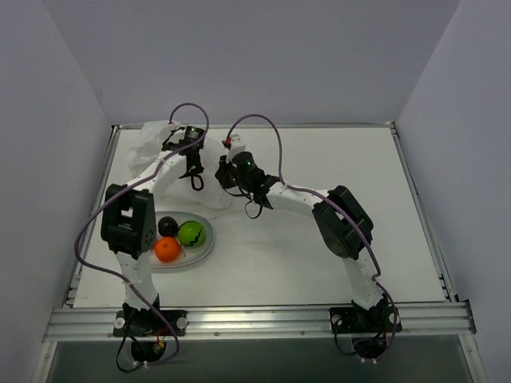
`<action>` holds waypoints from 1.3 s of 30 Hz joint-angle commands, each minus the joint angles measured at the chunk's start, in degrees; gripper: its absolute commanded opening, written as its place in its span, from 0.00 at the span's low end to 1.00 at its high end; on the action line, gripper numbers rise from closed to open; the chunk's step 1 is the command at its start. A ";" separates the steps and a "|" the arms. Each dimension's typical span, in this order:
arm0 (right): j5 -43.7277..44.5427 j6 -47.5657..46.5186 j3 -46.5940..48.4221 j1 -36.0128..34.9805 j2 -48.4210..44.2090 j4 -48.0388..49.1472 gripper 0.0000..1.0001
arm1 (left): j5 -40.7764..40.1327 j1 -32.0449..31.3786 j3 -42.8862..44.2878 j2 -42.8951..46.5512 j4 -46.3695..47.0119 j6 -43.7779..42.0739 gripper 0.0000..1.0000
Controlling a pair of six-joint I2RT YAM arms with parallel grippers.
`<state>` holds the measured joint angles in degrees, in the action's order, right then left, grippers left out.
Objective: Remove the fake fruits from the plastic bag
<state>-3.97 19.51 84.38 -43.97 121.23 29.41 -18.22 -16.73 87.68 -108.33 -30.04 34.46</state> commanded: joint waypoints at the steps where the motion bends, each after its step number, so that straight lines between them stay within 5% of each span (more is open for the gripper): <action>1: -0.60 -0.26 -0.71 -0.33 -4.77 2.85 0.00 | -4.37 3.19 8.02 -0.98 1.39 -3.34 0.31; 9: -1.66 -0.26 -0.36 -0.24 -4.42 2.94 0.00 | -8.85 6.80 8.65 -6.98 8.06 -5.71 0.36; 20: -2.54 0.00 -0.62 -0.24 -3.90 3.11 0.00 | -7.45 10.40 16.29 -15.50 12.02 -11.69 0.79; 25: -2.54 0.01 -0.18 -0.24 -2.93 2.94 0.00 | -5.25 10.93 17.44 -18.66 12.90 -11.26 0.81; 29: -2.36 -0.17 0.17 -0.16 -2.67 2.58 0.00 | -4.55 11.46 16.92 -19.29 14.21 -10.81 0.70; 33: -2.45 -0.17 0.70 -0.07 -2.32 2.50 0.00 | -2.36 11.46 14.80 -15.78 16.24 -10.81 0.35; 39: -1.75 0.09 1.23 -0.07 -2.05 2.58 0.00 | 4.74 11.37 9.36 -6.13 16.86 -8.62 0.25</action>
<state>-5.87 19.53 83.74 -43.97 120.49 29.89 -18.28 -5.93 97.41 -123.96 -14.61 24.36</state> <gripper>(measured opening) 0.001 0.585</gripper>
